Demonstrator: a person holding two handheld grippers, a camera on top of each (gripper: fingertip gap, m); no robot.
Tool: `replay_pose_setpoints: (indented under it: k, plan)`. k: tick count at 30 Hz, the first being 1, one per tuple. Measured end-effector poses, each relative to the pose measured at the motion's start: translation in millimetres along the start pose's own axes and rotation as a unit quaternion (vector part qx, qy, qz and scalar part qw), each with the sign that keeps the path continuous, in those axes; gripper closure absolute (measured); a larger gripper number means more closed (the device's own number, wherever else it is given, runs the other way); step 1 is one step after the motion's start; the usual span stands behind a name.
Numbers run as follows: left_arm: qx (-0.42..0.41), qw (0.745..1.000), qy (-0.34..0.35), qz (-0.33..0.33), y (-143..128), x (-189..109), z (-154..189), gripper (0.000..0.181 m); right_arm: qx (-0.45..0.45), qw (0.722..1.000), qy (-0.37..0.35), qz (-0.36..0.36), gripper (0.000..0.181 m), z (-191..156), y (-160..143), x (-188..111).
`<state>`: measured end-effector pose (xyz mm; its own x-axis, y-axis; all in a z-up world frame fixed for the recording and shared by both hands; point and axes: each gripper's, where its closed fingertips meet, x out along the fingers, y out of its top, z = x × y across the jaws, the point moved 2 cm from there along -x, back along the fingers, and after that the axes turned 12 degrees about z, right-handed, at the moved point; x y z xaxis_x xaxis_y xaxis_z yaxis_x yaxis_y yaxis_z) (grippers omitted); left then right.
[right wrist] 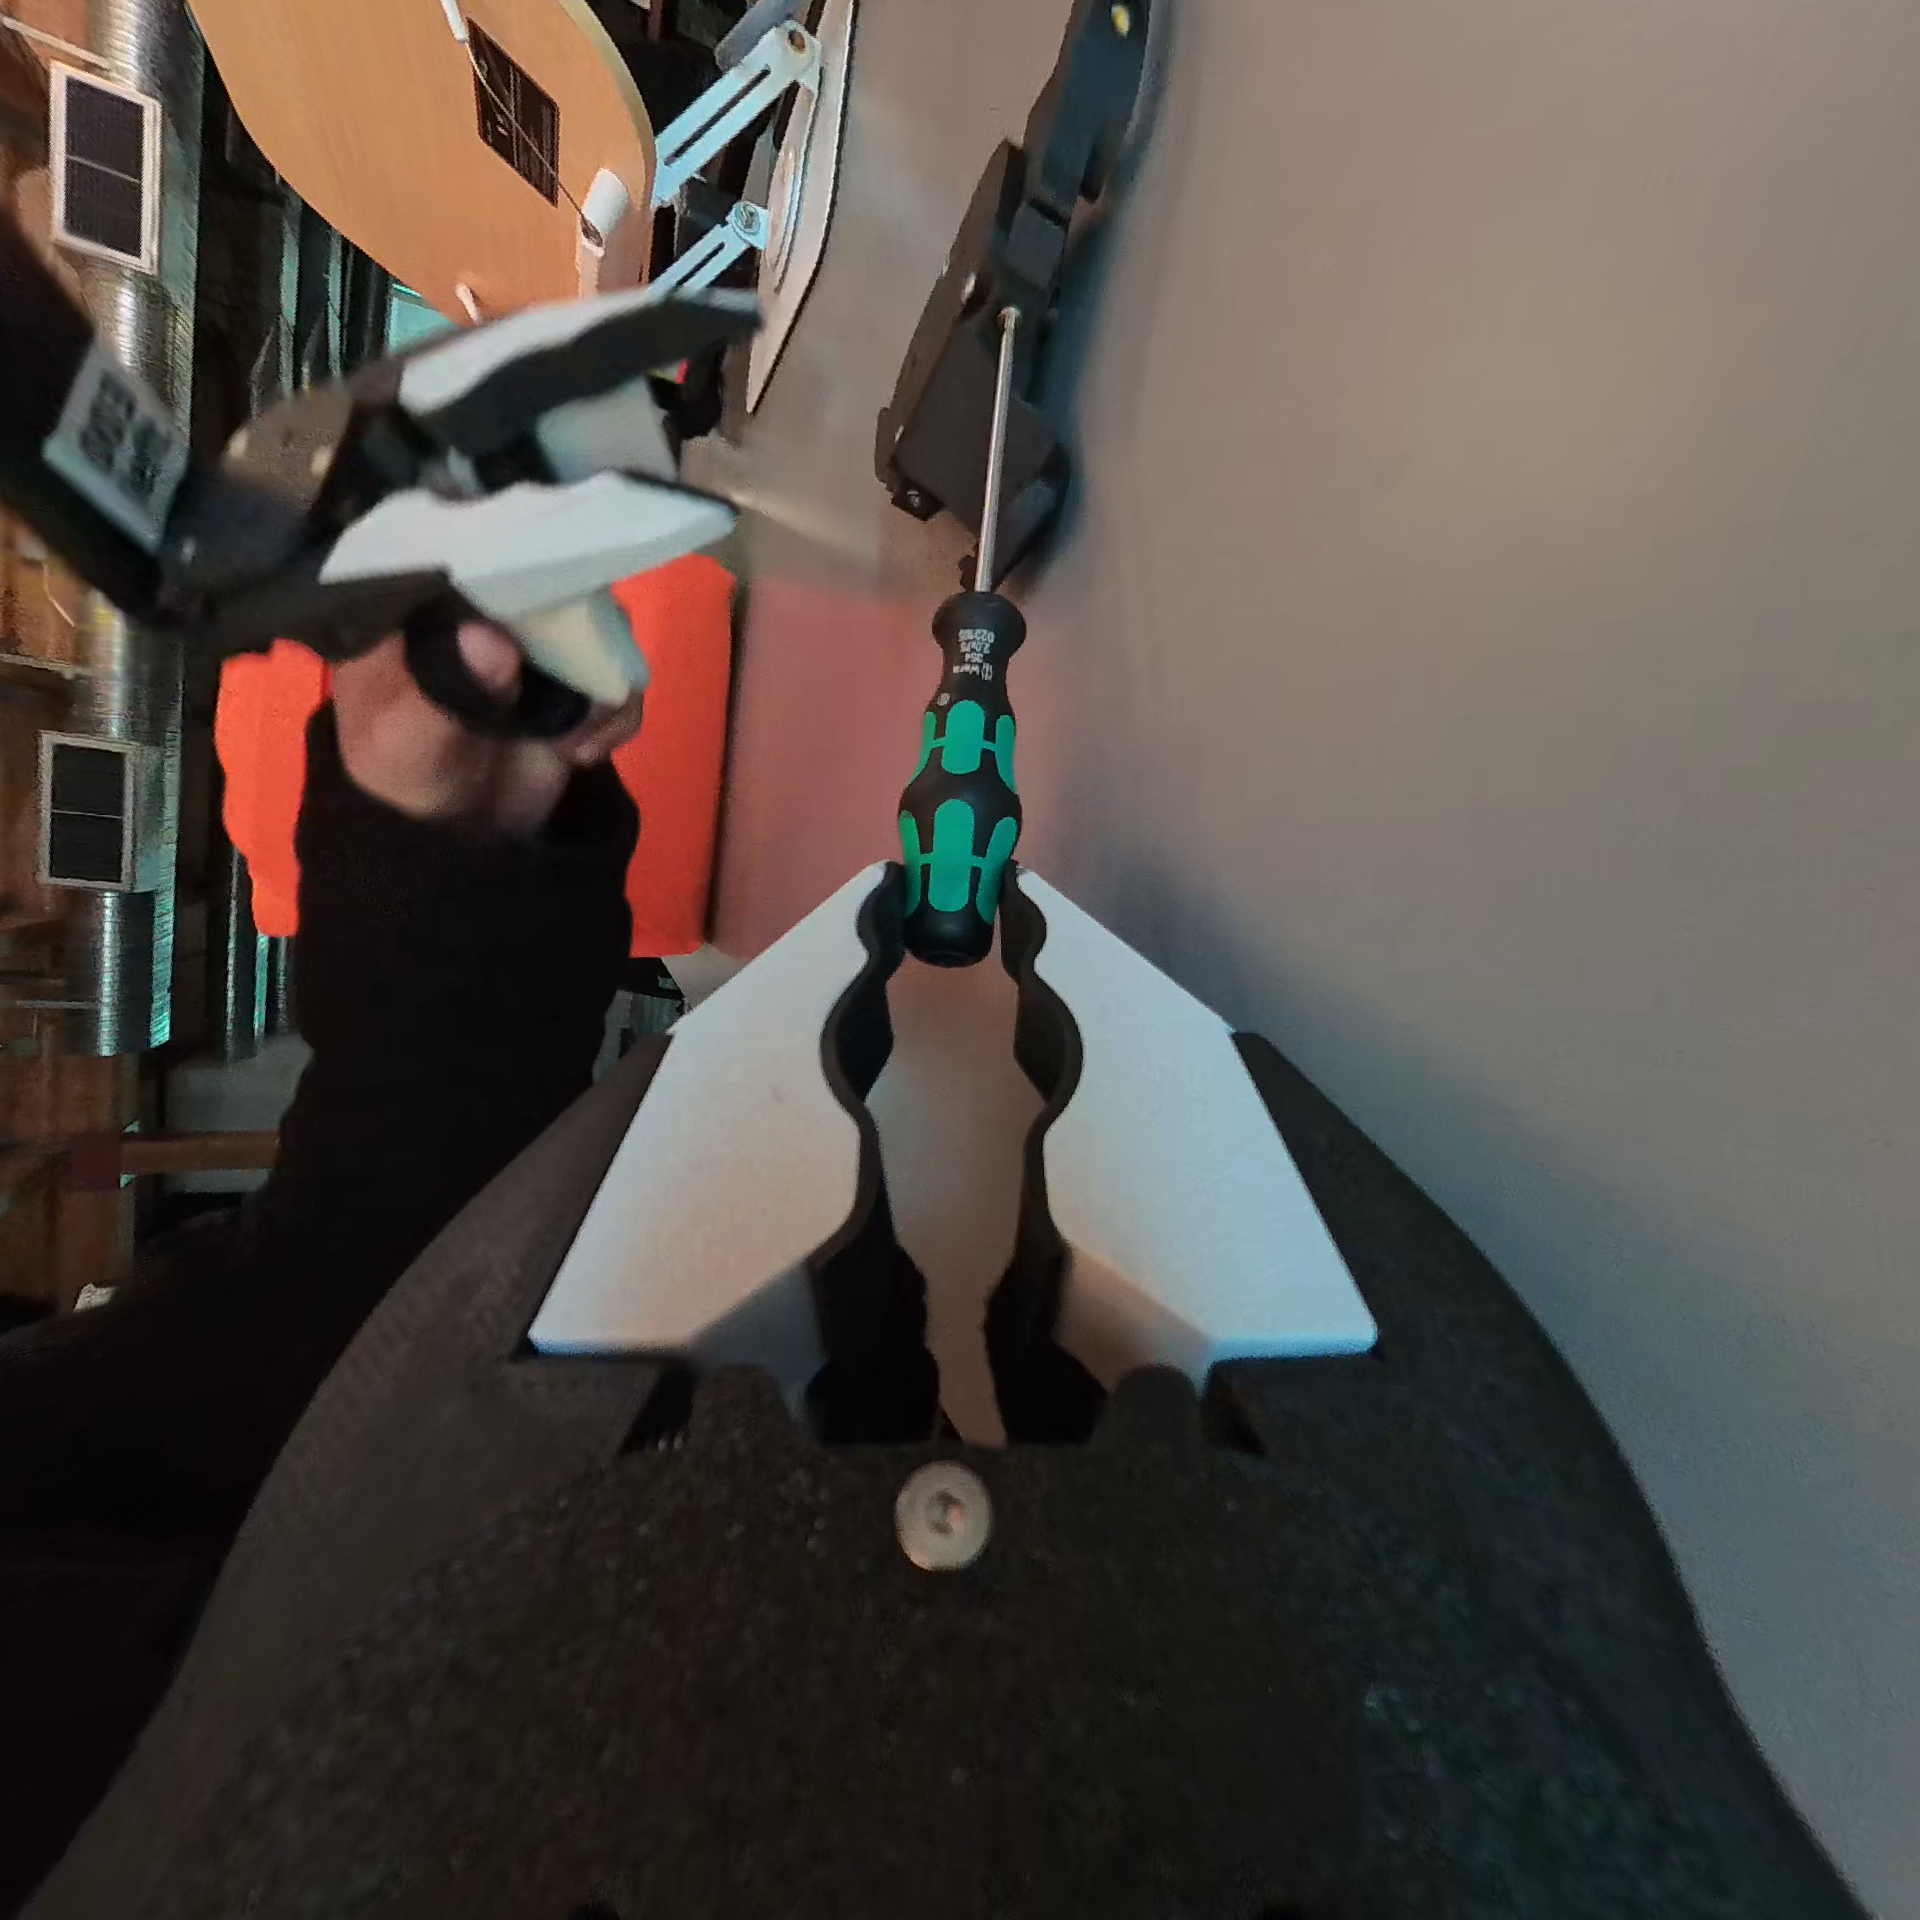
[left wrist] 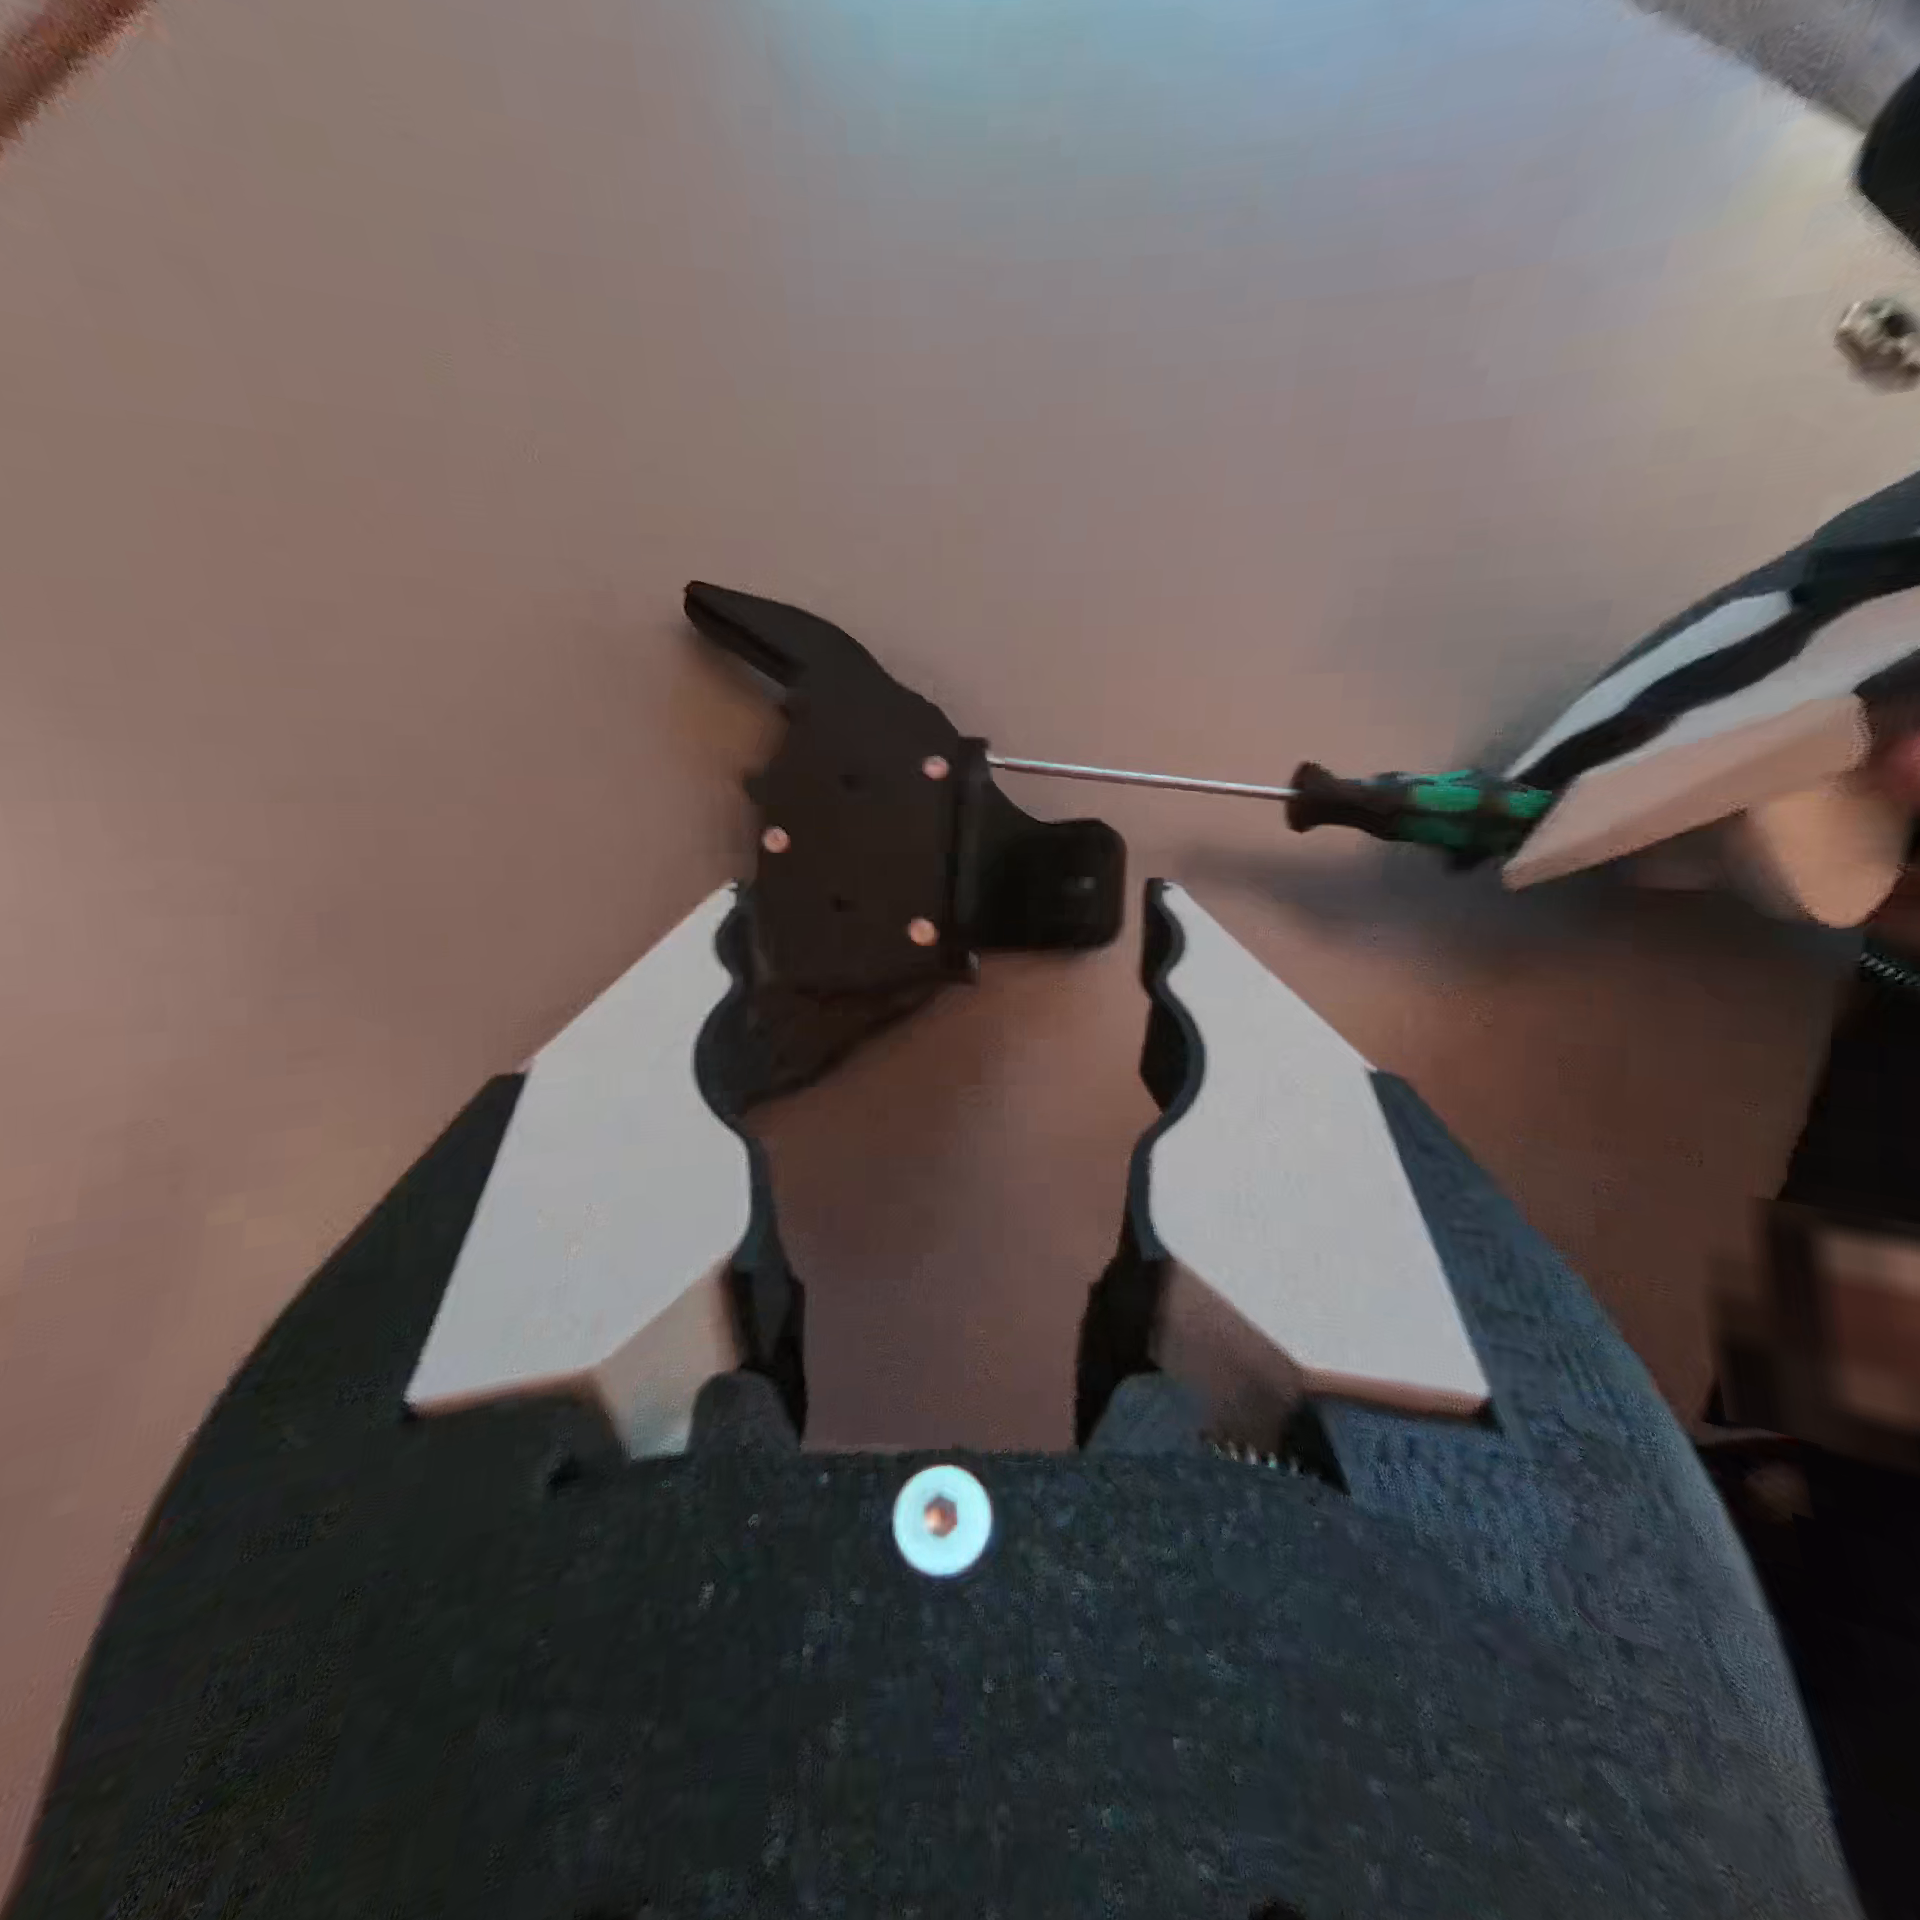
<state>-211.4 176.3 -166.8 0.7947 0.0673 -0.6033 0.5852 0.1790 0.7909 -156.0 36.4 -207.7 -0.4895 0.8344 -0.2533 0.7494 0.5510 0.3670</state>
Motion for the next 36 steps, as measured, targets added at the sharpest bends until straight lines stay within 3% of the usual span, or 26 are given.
replay_pose_setpoints:
  k: [1,5,9,13,16,18,23,25,27,30,33,34,36]
  plan:
    - [-0.006,1.0,-0.024,-0.018,-1,10,-5,0.095,-0.001,1.0,-0.002,-0.001,0.164,0,1,0]
    - [0.031,0.997,-0.037,-0.067,-11,40,-23,0.093,-0.004,1.0,-0.005,0.003,0.165,1,5,0]
    - [0.053,0.994,-0.052,-0.085,-21,50,-22,0.114,-0.009,1.0,-0.009,0.003,0.165,3,7,1]
    - [0.043,0.995,-0.051,-0.07,-21,52,-23,0.117,-0.031,0.999,-0.019,-0.004,0.165,5,7,3]
    - [0.038,0.997,-0.045,-0.055,-22,52,-23,0.117,-0.12,0.991,-0.062,-0.014,0.166,11,12,2]
    - [0.031,0.998,-0.039,-0.043,-22,51,-22,0.117,-0.253,0.96,-0.12,-0.022,0.166,14,20,-2]
    - [0.017,0.999,-0.021,-0.032,-23,50,-22,0.117,-0.509,0.834,-0.21,-0.037,0.166,4,31,-4]
    - [0.013,0.999,-0.017,-0.028,-24,50,-22,0.117,-0.595,0.766,-0.24,-0.046,0.166,5,32,-5]
    - [0.009,1.0,-0.013,-0.025,-24,49,-22,0.117,-0.686,0.675,-0.267,-0.05,0.166,5,34,-5]
    - [0.003,1.0,-0.006,-0.024,-25,49,-22,0.117,-0.82,0.485,-0.3,-0.044,0.166,0,35,-4]
    - [-0.004,1.0,0.001,-0.019,-25,49,-21,0.117,-0.901,0.313,-0.299,-0.035,0.166,-5,29,-1]
    - [-0.008,1.0,0.003,-0.016,-25,49,-21,0.117,-0.917,0.271,-0.291,-0.034,0.166,-6,26,0]
    - [-0.014,1.0,0.008,-0.014,-26,48,-20,0.117,-0.932,0.218,-0.289,-0.035,0.166,-5,24,0]
